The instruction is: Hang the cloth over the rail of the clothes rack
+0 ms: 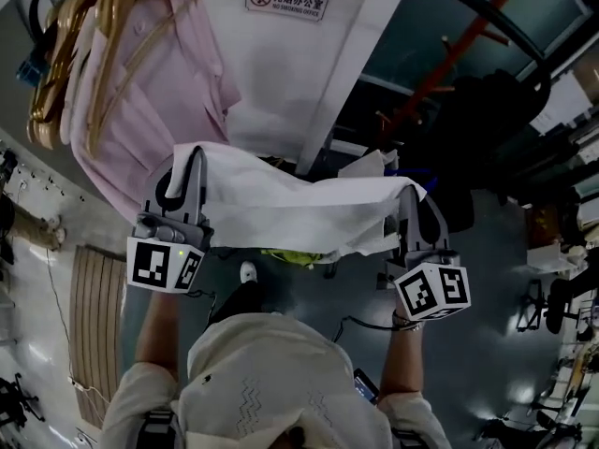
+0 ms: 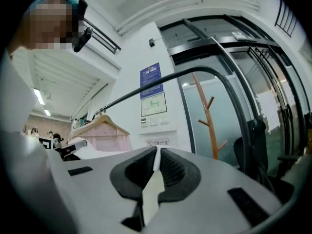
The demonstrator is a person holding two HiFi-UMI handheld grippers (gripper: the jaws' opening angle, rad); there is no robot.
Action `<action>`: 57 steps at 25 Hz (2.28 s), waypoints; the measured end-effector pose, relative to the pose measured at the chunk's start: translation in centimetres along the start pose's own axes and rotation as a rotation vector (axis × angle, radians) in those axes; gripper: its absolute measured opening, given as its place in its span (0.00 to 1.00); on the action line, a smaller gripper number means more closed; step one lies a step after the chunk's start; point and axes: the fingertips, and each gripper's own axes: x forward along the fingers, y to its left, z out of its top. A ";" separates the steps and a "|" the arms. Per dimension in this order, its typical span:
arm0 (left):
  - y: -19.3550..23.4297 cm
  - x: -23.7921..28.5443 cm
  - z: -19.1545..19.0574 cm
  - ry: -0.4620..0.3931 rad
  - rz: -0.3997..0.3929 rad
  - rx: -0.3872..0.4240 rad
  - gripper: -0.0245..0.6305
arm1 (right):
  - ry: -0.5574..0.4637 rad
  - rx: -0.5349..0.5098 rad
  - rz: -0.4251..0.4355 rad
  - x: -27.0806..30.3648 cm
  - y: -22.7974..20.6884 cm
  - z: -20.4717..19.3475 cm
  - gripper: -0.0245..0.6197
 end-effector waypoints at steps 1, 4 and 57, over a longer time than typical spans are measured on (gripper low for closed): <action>0.3 1.3 1.1 -0.020 -0.019 0.022 0.07 | -0.019 -0.016 -0.005 1.0 -0.1 1.6 0.08; 1.5 4.9 4.9 -0.104 -0.079 0.077 0.07 | -0.108 -0.045 -0.017 3.5 0.2 6.8 0.08; 10.3 39.2 23.8 0.213 -0.061 1.052 0.07 | 0.022 -0.671 0.162 30.1 -2.8 38.9 0.12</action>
